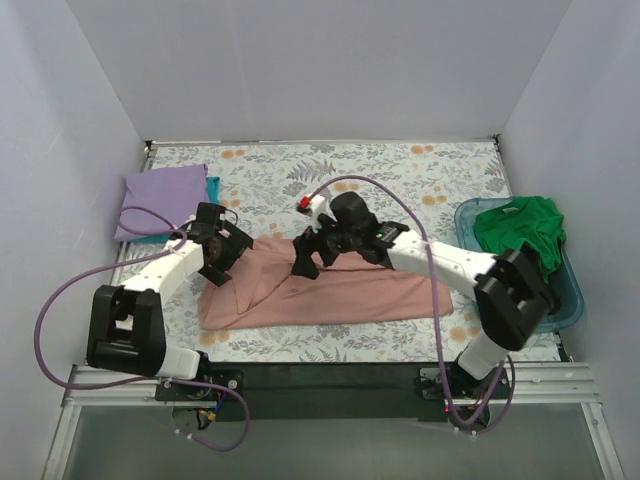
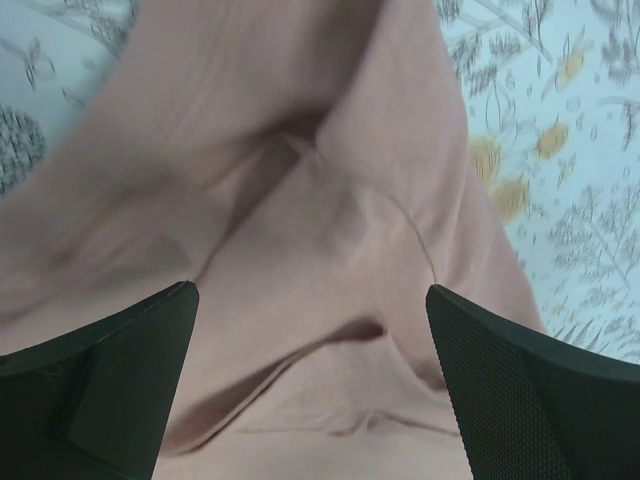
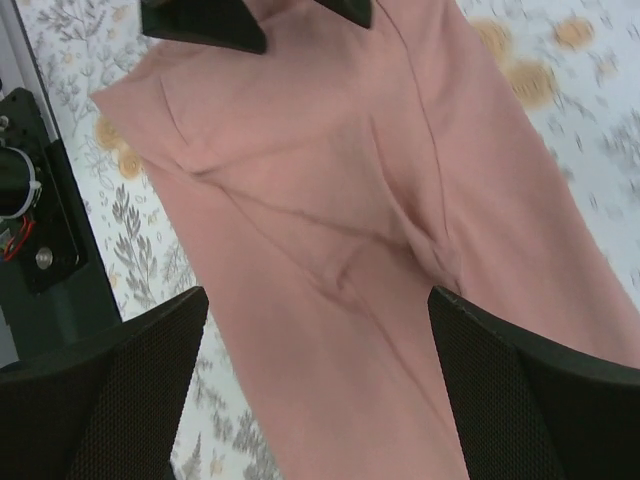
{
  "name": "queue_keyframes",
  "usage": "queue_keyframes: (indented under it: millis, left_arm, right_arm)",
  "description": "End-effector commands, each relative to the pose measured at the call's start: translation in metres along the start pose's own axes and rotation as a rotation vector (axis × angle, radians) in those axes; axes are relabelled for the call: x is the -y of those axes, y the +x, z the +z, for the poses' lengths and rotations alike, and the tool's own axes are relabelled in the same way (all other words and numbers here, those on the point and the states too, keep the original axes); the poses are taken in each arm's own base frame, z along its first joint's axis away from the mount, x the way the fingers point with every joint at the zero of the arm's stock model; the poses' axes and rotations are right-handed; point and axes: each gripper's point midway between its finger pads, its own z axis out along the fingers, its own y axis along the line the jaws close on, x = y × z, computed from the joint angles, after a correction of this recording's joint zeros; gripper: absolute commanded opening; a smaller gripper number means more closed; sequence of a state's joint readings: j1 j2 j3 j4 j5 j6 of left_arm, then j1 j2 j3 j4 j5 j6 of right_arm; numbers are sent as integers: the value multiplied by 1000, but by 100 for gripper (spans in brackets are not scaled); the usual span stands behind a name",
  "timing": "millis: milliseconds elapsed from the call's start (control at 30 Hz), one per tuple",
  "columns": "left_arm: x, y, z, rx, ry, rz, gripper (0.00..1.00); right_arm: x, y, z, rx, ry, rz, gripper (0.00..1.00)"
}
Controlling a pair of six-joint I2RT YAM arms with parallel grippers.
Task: Fold and stack the t-shirts
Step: Fold the tshirt
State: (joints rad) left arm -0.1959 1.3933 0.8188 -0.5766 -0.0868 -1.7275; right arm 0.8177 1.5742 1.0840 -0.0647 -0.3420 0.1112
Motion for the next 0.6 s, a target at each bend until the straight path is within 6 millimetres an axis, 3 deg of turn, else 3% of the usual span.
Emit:
queue_keyframes:
  millis: [0,33,67,100,133,167,233,267,367,567]
  left_arm:
    - [26,-17,5,-33,123,6,98]
    - [27,-22,9,-35,125,4,98]
    - [26,-21,18,-49,115,17,98]
    - [27,-17,20,-86,126,28,98]
    - [30,-18,22,-99,130,32,98]
    - [28,-16,25,-112,121,32,98]
    - [19,-16,35,-118,80,21,98]
    - [13,-16,37,-123,58,12,98]
    - [-4,-21,40,-102,7,-19,98]
    - [-20,-27,39,-79,-29,-38,98]
  right_arm:
    - [-22,-54,31,109,-153,-183,97]
    - [-22,-57,40,106,-168,-211,96]
    - [-14,-45,59,68,-174,-207,94]
    - [-15,-44,66,59,-201,-214,93]
    - [-18,-59,72,78,-217,-233,92]
    - [-11,-48,88,46,-225,-217,88]
    - [-12,-49,106,28,-262,-220,81]
    - [-12,-49,113,23,-269,-223,74]
    - [-12,-39,133,-21,-301,-210,67]
    - [-7,-26,158,-63,-318,-175,62]
